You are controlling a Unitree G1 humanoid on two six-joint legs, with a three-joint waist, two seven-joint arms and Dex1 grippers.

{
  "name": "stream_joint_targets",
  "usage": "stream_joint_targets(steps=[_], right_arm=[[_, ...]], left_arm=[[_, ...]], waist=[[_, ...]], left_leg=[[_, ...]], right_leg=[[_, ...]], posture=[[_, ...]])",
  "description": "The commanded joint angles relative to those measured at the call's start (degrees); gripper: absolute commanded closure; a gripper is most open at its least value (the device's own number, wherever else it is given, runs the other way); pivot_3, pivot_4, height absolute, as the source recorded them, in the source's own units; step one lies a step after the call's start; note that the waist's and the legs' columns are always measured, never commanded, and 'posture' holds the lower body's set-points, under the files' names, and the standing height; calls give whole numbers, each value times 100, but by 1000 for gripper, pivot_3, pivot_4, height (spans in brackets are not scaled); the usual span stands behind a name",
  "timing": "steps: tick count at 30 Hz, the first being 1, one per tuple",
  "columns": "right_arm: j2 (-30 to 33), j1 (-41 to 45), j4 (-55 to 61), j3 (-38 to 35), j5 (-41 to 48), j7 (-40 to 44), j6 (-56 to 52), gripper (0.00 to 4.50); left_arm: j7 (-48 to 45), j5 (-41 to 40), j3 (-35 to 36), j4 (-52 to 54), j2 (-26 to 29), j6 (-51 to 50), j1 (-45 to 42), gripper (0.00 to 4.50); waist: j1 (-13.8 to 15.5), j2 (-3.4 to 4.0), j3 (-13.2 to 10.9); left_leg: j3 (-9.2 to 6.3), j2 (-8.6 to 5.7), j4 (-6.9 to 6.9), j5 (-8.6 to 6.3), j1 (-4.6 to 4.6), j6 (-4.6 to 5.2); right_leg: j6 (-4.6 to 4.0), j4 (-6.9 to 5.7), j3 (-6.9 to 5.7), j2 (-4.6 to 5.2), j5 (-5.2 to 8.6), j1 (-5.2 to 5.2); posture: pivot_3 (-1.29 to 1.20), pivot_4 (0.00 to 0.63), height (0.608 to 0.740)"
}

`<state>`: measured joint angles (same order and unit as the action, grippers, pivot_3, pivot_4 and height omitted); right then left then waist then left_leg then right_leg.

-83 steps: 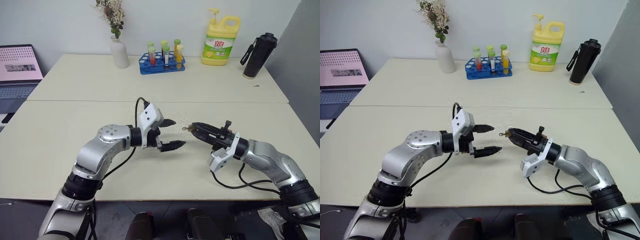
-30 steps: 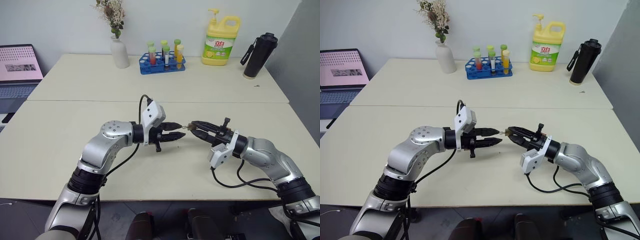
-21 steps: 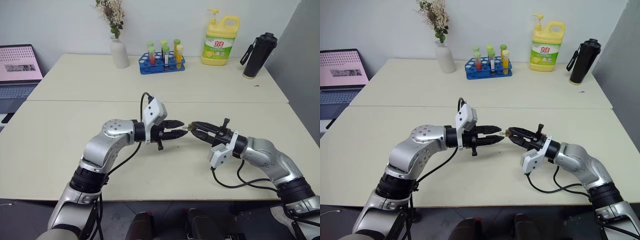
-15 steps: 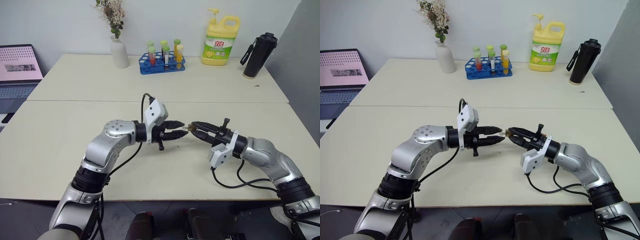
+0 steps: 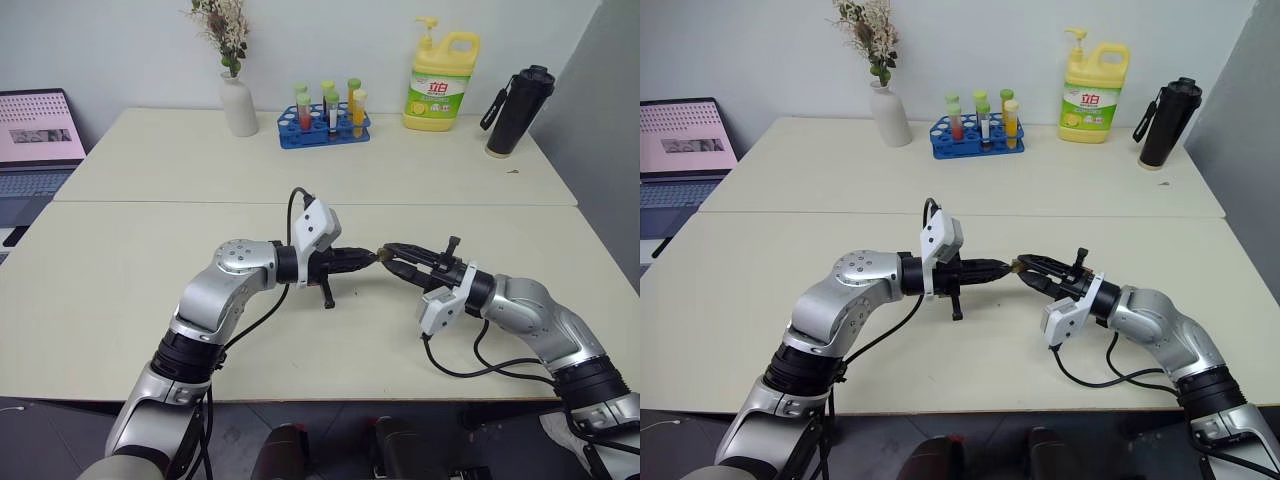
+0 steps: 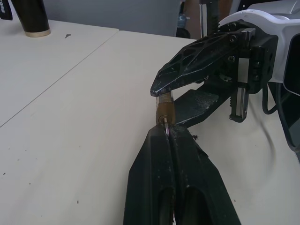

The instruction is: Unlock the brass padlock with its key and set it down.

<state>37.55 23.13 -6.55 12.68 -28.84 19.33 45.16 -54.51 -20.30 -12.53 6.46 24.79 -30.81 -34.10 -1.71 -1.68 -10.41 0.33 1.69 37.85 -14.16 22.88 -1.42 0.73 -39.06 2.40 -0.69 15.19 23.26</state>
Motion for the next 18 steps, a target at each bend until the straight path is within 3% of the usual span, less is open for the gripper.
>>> stream_joint_targets(steps=[1, 4, 13, 18], right_arm=[[-34, 13, 282, -47, 270, 48, 6, 3566], [-51, 18, 261, -51, 381, 124, -39, 3566], [-205, -51, 430, -117, 681, 325, -332, 3566], [-219, -102, 491, -141, 696, 358, -371, 3566]], left_arm=[[-132, 443, -204, 40, 147, 782, -26, 4500], [-212, 766, -333, -43, 241, 1399, 32, 4500], [185, 2263, -672, -882, 334, 4561, 9, 4500], [237, 2023, -509, -947, 99, 4315, 33, 4500]], waist=[[0, 0, 0], [0, 0, 0], [8, 0, 0], [9, 0, 0]], left_leg=[[0, 0, 0, 0, 0, 0], [1, 0, -1, 0, -1, 0], [5, 0, 0, 0, -1, 1], [5, 0, 0, -1, 1, 2]], right_leg=[[0, 0, 0, 0, 0, 0], [-5, 0, 1, 0, -3, 0], [-8, 1, 3, 0, -5, 0], [-5, 1, 2, 1, -4, 0]], posture=[[0, 150, 740], [0, 150, 740], [0, 150, 740], [0, 150, 740]])
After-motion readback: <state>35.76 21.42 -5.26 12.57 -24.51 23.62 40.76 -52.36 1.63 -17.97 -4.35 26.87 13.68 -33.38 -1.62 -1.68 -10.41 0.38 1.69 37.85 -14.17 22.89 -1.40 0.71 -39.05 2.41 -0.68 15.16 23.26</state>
